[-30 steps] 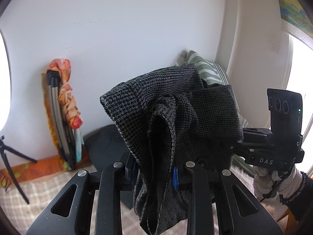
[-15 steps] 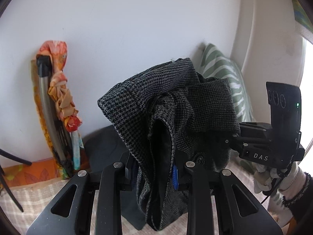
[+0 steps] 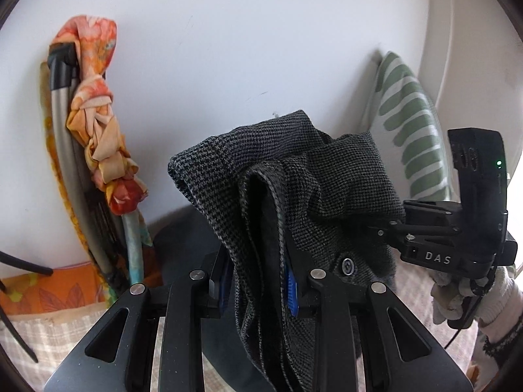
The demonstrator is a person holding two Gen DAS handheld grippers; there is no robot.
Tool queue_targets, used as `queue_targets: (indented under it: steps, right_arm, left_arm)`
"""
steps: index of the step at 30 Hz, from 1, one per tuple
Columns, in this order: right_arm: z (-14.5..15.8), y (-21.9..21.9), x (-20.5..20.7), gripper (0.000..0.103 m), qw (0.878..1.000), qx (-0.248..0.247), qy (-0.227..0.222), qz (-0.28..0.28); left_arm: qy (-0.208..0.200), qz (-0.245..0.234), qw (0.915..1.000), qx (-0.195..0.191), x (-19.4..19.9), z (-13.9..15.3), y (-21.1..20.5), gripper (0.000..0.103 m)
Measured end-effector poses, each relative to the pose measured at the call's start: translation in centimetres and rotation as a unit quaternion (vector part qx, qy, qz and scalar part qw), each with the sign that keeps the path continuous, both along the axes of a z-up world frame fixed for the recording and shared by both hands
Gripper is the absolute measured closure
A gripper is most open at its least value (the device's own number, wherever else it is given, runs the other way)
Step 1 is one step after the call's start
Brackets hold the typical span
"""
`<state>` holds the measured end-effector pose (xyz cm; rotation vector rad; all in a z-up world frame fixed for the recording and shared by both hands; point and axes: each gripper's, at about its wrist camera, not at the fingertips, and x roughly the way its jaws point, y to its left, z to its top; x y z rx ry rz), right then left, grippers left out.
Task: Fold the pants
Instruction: 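Lower the pants onto the folded garment stack with both grippers, then open both grippers and pull them back from the stack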
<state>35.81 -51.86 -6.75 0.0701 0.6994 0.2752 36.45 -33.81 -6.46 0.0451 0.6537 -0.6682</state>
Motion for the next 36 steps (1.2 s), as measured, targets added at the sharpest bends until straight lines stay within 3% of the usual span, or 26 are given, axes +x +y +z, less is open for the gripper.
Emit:
queue_targets:
  steps: [2,5,10,12,17,21,26,36]
  right_arm:
    - [-0.5,-0.3,0.6,0.079,1.000,-0.005,0.005,-0.012]
    - [-1.7,-1.2,1.9,0.062,0.998,-0.024,0.017,-0.047]
    - [-2.3,-2.8,1.7,0.057,0.996,-0.029,0.021,-0.084]
    - [-2.0,-3.0,1.4,0.044,0.995,-0.027,0.018,-0.091]
    - [-1.2,-2.9,0.2,0.040,0.995,-0.029,0.005,-0.097]
    - [-0.2,-2.7,-1.0,0.032,0.994,-0.030,-0.004,-0.104]
    - [1.0,-2.1,-3.2,0.017,0.993,-0.031,-0.022,-0.116]
    - [4.0,-0.4,-8.5,0.006,0.990,-0.046,-0.053,-0.126]
  left_arm:
    - [-0.003,0.005,0.9999,0.013,0.5,-0.4,-0.3,0.079]
    - [-0.016,0.027,0.9990,0.033,0.9,-0.4,-0.4,0.079]
    - [-0.015,0.030,0.9990,0.030,1.0,0.3,0.1,0.078]
    - [-0.017,0.027,0.9990,0.033,0.8,0.5,0.3,0.074]
    - [-0.020,0.027,0.9991,0.026,0.5,0.7,0.8,0.058]
    - [-0.025,0.027,0.9990,0.024,-0.4,1.2,1.5,0.055]
    - [-0.037,0.026,0.9988,0.020,-2.5,2.5,2.5,0.044]
    - [-0.048,0.023,0.9984,0.016,-7.0,4.4,4.2,0.032]
